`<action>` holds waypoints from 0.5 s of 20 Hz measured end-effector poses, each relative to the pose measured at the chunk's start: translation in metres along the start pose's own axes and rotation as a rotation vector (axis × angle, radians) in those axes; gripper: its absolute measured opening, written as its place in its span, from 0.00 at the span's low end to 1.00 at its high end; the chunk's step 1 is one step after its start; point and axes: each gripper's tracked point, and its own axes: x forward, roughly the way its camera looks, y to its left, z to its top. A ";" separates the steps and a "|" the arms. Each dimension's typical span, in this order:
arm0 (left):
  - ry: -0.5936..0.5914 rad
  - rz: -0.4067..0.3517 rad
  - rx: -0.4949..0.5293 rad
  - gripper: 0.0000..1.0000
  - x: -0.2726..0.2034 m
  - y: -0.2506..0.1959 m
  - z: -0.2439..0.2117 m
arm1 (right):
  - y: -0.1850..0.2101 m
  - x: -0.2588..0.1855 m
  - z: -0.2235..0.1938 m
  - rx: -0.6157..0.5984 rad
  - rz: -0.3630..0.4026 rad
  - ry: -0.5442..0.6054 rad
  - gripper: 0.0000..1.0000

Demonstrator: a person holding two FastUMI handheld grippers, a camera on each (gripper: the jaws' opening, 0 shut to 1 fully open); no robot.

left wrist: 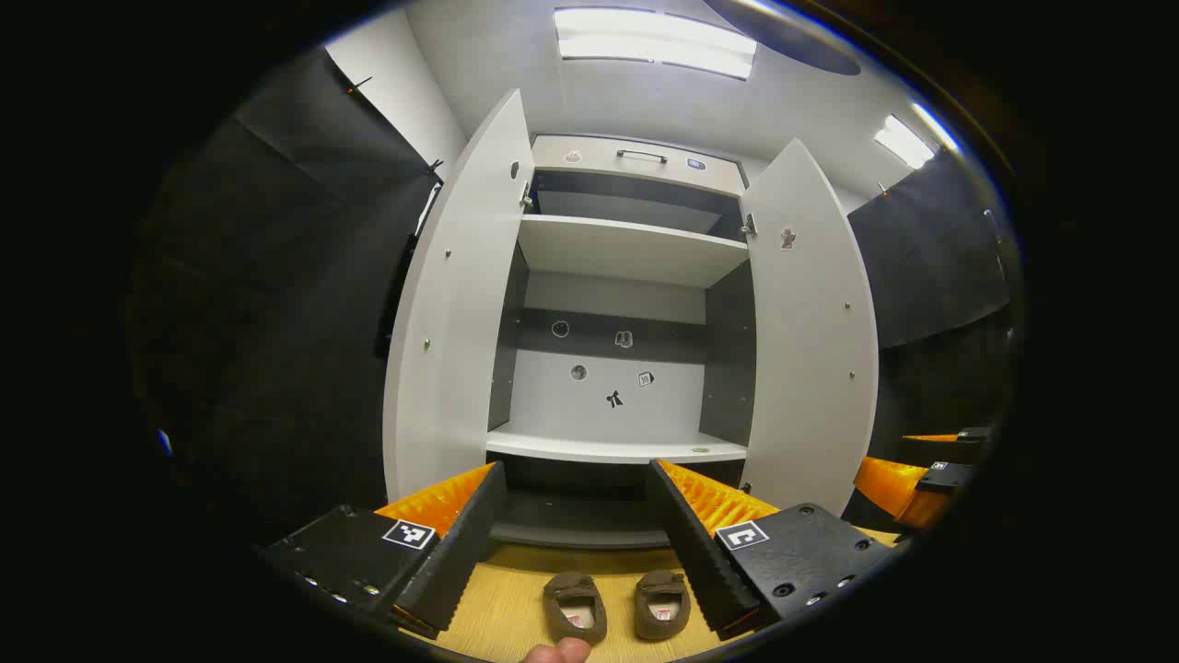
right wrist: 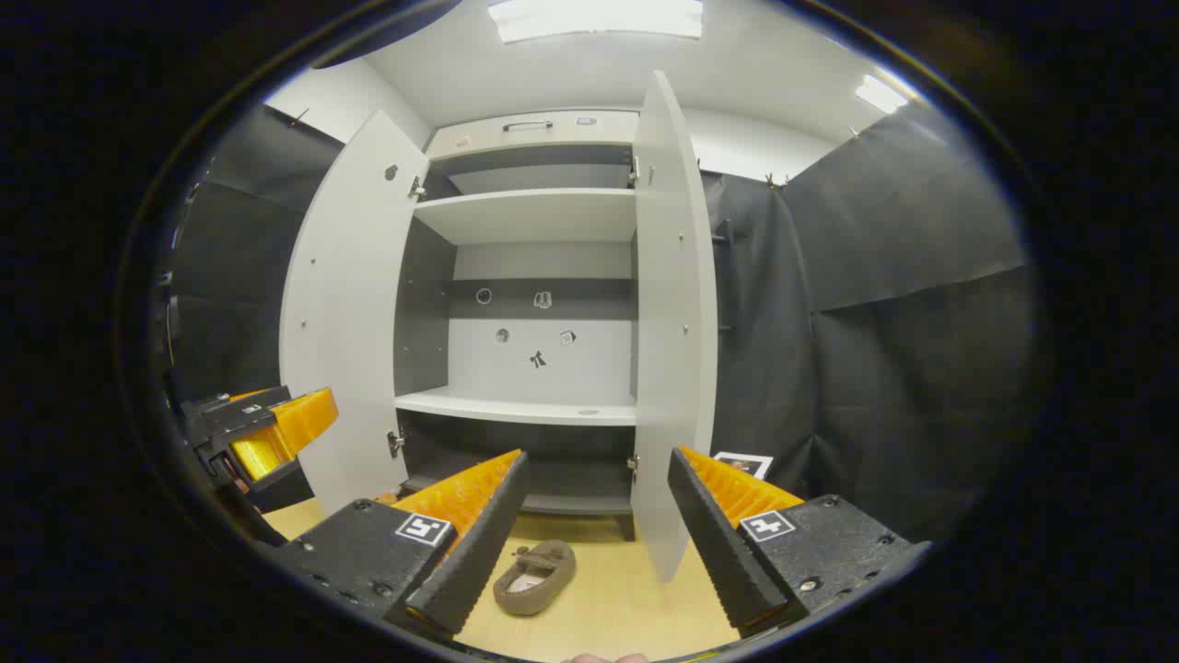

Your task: Grab one shoe with the right hand and put it into the shoe cabinet, grab the other shoe with the left hand and put it into the shoe cabinet; then close the right door with the right hand and the left door with the left hand.

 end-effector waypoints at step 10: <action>0.012 0.010 0.003 0.95 0.000 0.003 -0.003 | 0.000 0.001 -0.007 -0.003 0.002 0.014 0.95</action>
